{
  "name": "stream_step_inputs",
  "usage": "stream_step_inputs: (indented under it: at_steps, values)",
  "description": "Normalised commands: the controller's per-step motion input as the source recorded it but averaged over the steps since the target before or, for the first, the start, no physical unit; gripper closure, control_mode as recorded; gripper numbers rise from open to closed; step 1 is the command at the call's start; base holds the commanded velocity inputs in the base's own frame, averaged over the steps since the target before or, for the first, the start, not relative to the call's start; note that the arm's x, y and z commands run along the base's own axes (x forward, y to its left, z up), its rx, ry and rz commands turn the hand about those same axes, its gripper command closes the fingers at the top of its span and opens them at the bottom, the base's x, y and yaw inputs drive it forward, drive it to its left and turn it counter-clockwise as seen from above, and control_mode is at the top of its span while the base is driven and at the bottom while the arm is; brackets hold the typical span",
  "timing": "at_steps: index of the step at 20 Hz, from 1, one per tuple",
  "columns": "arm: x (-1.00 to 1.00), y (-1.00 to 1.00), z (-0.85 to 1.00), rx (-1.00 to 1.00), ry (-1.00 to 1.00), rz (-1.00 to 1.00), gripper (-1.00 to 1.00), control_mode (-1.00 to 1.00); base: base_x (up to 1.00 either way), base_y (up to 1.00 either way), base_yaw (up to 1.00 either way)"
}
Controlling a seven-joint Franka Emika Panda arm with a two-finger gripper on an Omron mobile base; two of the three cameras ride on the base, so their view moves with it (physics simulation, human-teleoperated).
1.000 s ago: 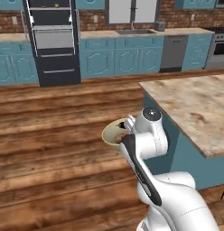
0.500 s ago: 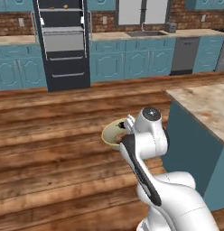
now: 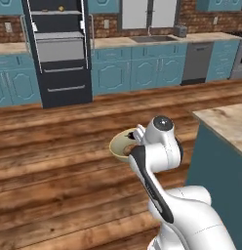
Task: Pick the chicken drumstick and eggplant from their plates and place them in the bowl. Then put the bowl in the fridge.
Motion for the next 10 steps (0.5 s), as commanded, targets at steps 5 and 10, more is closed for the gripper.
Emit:
stream_step_inputs:
  at_steps: [5, 10]
  values:
    - [0.0, 0.0, 0.0, 0.0, 0.0, 0.0, 1.0, 1.0, 0.85, 0.44, -0.11]
    - [0.0, 0.0, 0.0, 0.0, 0.0, 0.0, 1.0, 1.0, 0.86, 0.48, -0.06]
